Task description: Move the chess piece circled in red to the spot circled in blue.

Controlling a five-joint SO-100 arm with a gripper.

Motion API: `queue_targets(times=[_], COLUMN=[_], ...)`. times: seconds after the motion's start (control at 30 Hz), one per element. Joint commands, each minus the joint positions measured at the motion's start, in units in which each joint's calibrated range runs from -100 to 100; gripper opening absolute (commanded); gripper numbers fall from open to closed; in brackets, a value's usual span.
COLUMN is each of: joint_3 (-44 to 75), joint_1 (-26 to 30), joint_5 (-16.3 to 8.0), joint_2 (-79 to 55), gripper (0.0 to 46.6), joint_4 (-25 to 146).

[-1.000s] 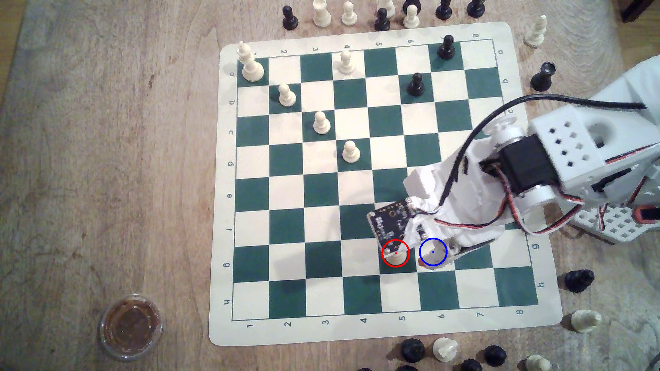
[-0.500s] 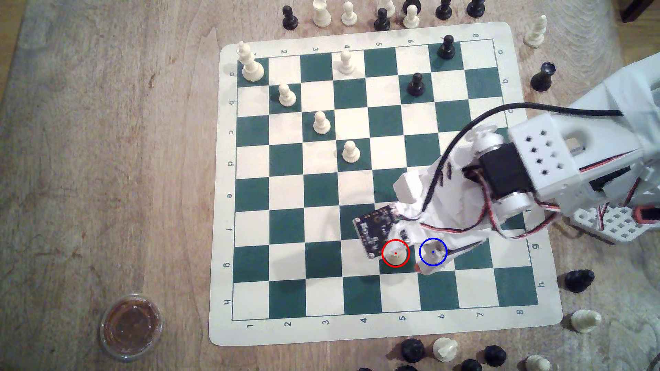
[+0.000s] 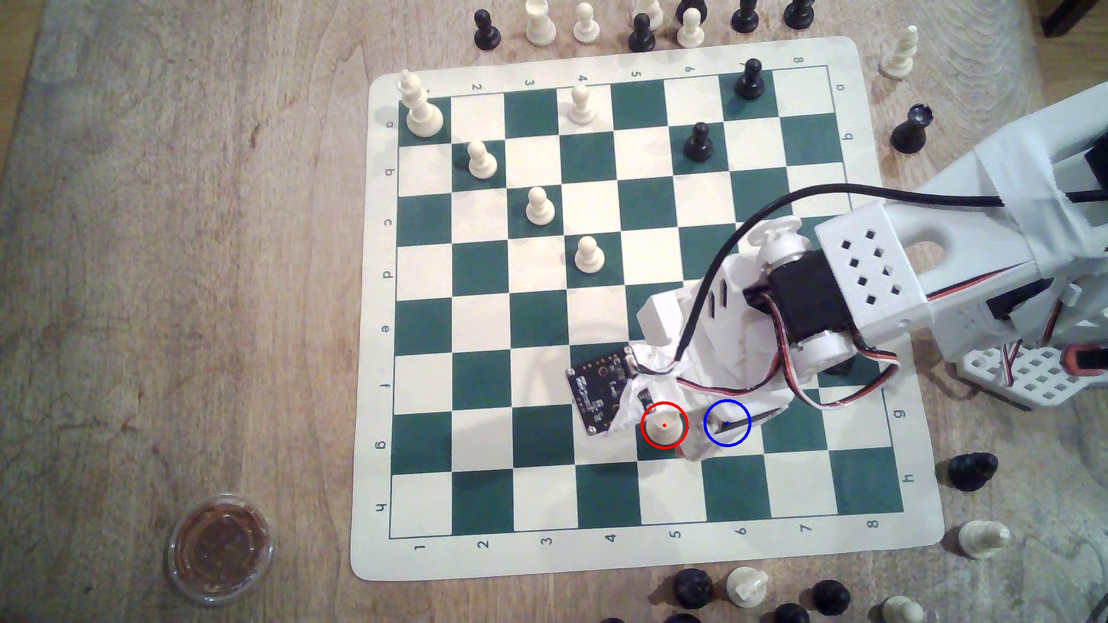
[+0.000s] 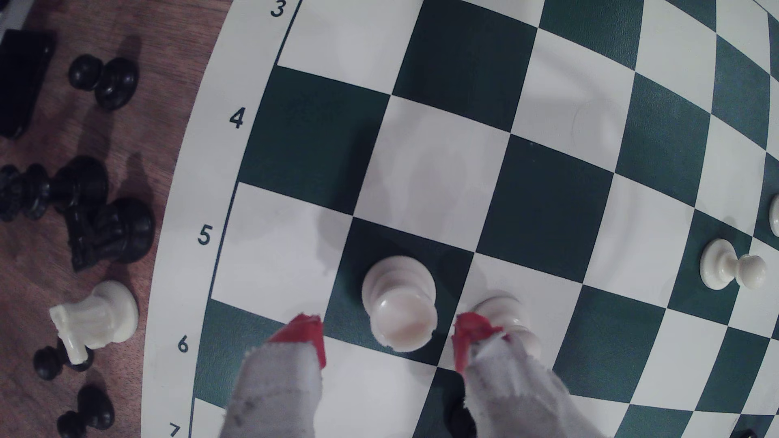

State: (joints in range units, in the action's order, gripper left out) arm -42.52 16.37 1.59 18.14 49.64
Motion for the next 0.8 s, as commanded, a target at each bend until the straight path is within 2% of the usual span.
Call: queue_targets(times=[0.0,0.6,0.67,0.77], joint_3=[4.4,6.9,7.0,7.0], joint_1=[-0.8,0.2,0.4,0.6], joint_5=[0.3,-0.2,-0.1,-0.1], joint_2=[-0.5,-4.6,-4.8,-5.2], gripper=[16.5,14.9,12.7,11.7], joint_4=[-1.1,-2.5,-2.4,-2.1])
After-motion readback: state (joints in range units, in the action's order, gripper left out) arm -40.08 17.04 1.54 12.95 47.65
